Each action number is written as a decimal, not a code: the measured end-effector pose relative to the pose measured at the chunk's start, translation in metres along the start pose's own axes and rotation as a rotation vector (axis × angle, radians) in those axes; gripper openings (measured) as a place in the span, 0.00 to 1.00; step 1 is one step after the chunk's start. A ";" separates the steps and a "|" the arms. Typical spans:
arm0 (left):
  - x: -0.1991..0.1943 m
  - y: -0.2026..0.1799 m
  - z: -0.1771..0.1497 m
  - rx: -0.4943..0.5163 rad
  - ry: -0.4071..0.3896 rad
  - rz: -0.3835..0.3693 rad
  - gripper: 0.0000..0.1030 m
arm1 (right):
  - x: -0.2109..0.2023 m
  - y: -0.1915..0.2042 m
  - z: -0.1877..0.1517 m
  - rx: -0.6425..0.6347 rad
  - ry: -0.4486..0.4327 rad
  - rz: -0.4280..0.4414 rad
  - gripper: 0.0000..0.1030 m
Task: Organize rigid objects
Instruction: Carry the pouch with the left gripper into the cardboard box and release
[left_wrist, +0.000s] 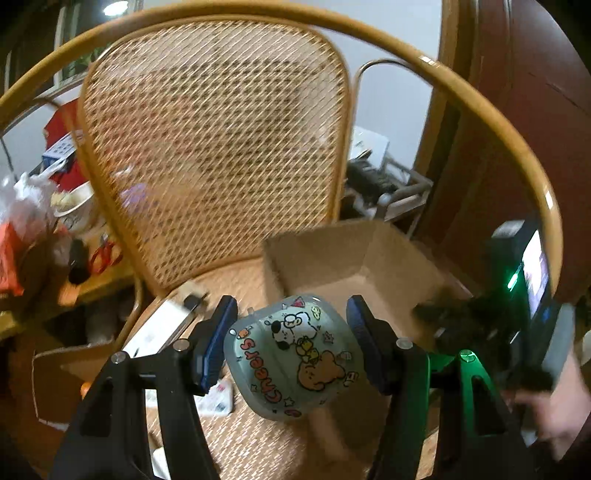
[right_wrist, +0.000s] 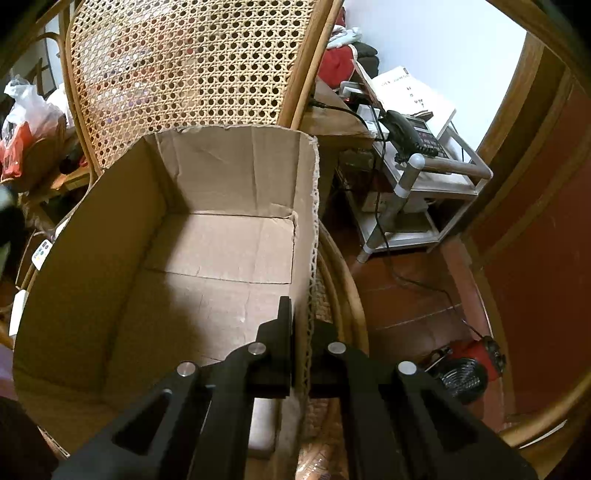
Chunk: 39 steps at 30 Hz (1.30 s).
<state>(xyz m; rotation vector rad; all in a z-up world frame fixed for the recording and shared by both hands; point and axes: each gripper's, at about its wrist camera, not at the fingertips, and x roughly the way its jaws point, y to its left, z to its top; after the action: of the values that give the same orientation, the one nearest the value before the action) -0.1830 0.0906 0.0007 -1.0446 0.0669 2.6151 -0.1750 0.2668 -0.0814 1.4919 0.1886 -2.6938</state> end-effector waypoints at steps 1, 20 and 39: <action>0.001 -0.006 0.007 -0.001 -0.009 -0.017 0.58 | 0.000 0.000 0.000 0.003 -0.001 -0.002 0.05; 0.043 -0.049 0.000 0.023 0.051 -0.138 0.59 | 0.000 0.001 -0.001 0.001 -0.009 -0.018 0.06; 0.013 -0.012 -0.010 0.018 0.010 -0.097 0.66 | 0.001 0.000 0.001 0.002 0.009 -0.008 0.06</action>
<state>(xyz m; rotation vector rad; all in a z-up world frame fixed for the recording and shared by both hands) -0.1819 0.1038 -0.0147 -1.0293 0.0403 2.5175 -0.1762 0.2671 -0.0819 1.5077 0.1920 -2.6945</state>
